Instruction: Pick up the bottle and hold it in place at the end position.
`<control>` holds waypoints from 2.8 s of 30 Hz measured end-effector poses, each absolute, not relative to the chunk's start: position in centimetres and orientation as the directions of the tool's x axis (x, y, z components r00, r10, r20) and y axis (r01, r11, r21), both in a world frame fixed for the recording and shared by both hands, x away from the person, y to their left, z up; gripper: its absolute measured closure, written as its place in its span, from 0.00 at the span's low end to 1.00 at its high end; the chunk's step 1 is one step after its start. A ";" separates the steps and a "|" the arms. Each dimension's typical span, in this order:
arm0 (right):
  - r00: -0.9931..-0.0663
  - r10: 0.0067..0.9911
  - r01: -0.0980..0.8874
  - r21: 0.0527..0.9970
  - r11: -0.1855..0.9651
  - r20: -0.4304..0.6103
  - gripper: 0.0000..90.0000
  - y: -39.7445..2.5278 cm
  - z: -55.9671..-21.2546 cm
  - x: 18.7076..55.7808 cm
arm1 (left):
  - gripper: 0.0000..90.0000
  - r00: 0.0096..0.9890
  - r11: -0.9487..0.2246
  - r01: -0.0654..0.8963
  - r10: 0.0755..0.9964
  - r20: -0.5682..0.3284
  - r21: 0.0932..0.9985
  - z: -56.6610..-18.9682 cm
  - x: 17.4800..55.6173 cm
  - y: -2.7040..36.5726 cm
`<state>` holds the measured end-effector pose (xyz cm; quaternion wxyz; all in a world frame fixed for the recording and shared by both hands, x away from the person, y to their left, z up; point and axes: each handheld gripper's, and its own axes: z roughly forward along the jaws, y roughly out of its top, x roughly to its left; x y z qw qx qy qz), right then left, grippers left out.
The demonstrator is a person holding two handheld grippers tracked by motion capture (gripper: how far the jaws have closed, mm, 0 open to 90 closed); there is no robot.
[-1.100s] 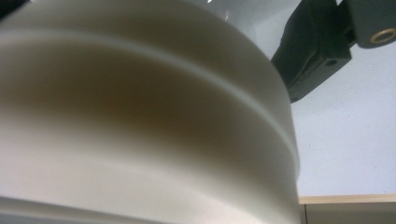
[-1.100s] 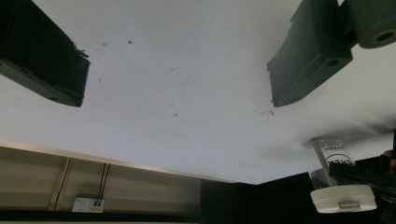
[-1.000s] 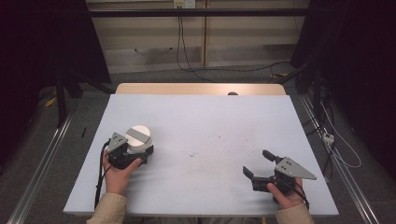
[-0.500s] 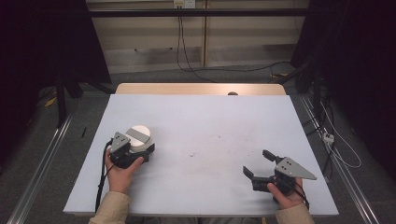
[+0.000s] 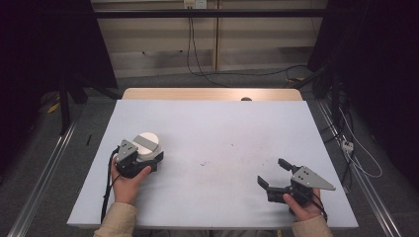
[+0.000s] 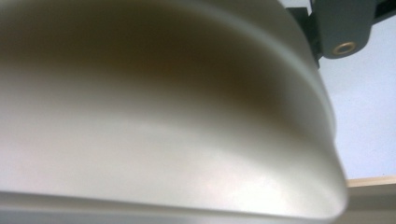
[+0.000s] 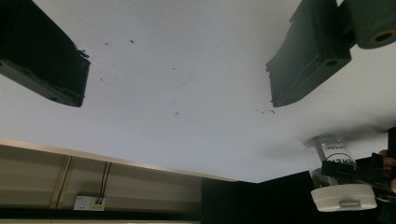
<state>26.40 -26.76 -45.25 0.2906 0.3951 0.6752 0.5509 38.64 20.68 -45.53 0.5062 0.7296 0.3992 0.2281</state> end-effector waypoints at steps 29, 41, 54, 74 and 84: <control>-0.522 0.852 0.210 0.974 0.082 0.041 0.05 -26.7 -45.2 26.4 | 0.21 0.677 -0.115 0.285 0.727 -0.115 0.952 -43.7 39.2 18.5; -0.521 0.853 0.207 0.975 0.081 0.040 0.05 -26.7 -45.2 26.5 | 0.21 0.703 -0.115 0.279 0.700 -0.121 0.953 -43.6 39.7 17.2; -0.519 0.854 0.206 0.976 0.078 0.041 0.05 -26.7 -45.2 26.5 | 0.21 0.716 -0.116 0.254 0.690 -0.106 0.960 -43.5 40.2 16.1; -0.520 0.853 0.207 0.975 0.076 0.043 0.05 -26.7 -45.2 26.5 | 0.21 0.729 -0.116 0.240 0.677 -0.100 0.964 -43.3 41.3 14.2; -0.518 0.854 0.207 0.975 0.078 0.042 0.05 -26.8 -45.2 26.5 | 0.21 0.742 -0.117 0.241 0.662 -0.105 0.964 -43.1 41.7 13.2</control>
